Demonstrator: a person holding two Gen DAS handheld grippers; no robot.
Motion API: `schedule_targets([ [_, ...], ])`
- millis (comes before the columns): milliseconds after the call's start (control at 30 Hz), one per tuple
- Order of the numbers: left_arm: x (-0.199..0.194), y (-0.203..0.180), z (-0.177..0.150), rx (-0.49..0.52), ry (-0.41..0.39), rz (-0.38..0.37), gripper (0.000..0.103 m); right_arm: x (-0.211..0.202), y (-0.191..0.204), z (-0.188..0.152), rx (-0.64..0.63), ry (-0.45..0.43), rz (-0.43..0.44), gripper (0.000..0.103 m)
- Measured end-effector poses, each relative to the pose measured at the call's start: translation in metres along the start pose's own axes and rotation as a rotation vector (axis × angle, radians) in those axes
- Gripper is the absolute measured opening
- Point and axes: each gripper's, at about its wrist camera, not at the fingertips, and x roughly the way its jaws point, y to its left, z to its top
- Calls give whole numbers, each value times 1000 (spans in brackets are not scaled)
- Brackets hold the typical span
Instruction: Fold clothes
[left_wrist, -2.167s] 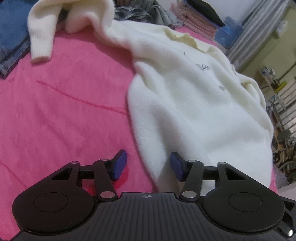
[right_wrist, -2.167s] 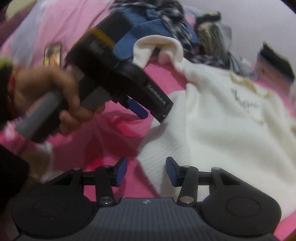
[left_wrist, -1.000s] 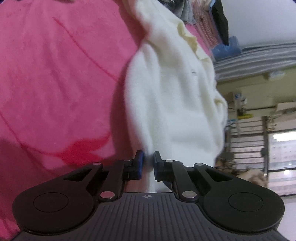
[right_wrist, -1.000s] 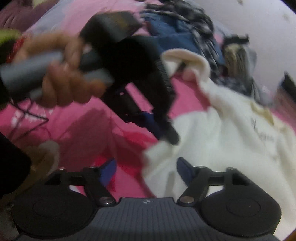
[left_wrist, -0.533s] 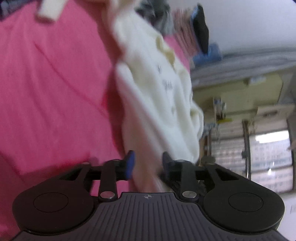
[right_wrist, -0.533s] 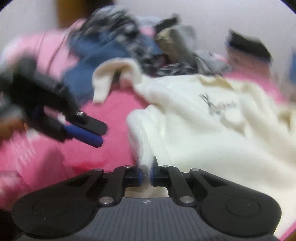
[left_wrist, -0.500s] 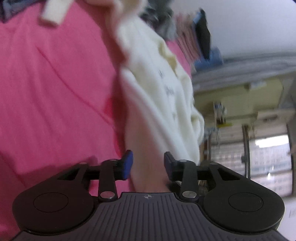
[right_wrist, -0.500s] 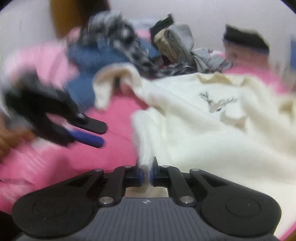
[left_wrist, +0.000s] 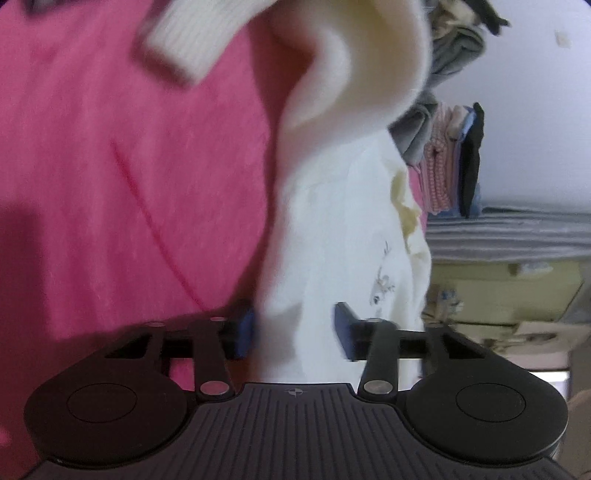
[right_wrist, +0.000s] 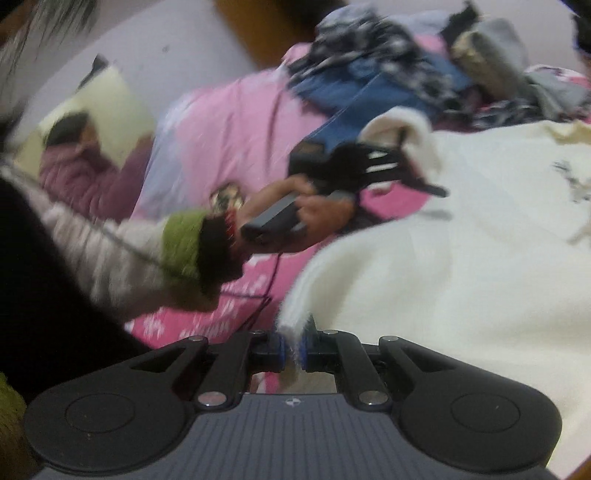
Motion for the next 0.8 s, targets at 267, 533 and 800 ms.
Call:
schedule_targets([
  [267, -33, -13, 11, 188, -106, 172, 10, 53, 6, -4, -45, 128, 54, 10],
  [533, -49, -35, -10, 443, -210, 355, 13, 115, 4, -32, 28, 270, -53, 46],
  [800, -32, -89, -68, 835, -144, 329, 25, 58, 14, -14, 67, 84, -30, 54],
])
